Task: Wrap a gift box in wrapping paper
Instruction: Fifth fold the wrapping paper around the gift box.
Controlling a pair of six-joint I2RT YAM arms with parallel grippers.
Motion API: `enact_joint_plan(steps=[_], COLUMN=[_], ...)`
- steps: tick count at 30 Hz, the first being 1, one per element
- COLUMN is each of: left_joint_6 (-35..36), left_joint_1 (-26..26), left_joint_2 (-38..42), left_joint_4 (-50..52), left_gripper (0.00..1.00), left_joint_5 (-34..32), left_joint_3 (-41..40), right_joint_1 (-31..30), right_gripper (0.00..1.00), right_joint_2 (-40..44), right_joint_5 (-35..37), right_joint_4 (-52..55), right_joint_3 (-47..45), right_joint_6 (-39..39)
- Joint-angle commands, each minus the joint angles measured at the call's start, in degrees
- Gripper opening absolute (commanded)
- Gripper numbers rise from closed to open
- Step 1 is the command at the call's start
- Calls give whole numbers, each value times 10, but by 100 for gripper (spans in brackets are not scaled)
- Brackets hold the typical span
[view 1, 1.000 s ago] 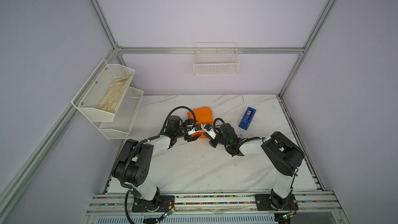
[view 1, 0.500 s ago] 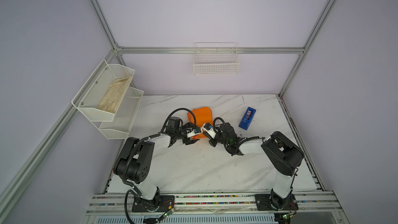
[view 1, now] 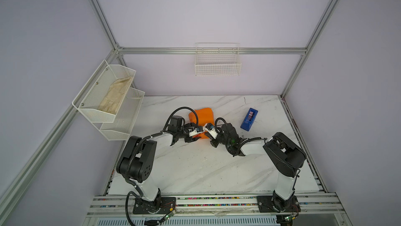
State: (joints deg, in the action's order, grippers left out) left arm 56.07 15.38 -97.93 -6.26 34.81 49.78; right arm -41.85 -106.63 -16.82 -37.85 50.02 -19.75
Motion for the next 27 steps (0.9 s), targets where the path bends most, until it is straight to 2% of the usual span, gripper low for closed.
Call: enact_joint_plan(steps=[1,8,12,14,17,23,25,27], left_joint_6=[-24,-33,-33,-33,-35,-37,-38,-39], left_joint_1=[1,3,4,4,4,4,4,4], left_joint_2=[-19,-23,-26,-29,-31,-37,-37,-36], left_joint_4=[46,60,67,72,71,86,86,88], left_gripper=[59,53,52,52,51,49,48,48], left_joint_5=[-36,-46,-48,-48,-49,-47,-49,-51], left_joint_3=[27,35,38,41,41,49,50,51], right_joint_1=[-4,-4,-4,-4,-4,-4,-3,0], right_gripper=[0,0,0,5,19,26,25,13], right_joint_2=[-9,-6,7,22,47,115,128,138], right_joint_5=[-14,-14,-4,1,9,45,49,23], right_joint_4=[-7,-6,0,8,29,65,78,87], right_joint_3=[15,11,7,6,5,-12,-15,-21], right_joint_6=[-4,-3,0,2,9,55,92,128])
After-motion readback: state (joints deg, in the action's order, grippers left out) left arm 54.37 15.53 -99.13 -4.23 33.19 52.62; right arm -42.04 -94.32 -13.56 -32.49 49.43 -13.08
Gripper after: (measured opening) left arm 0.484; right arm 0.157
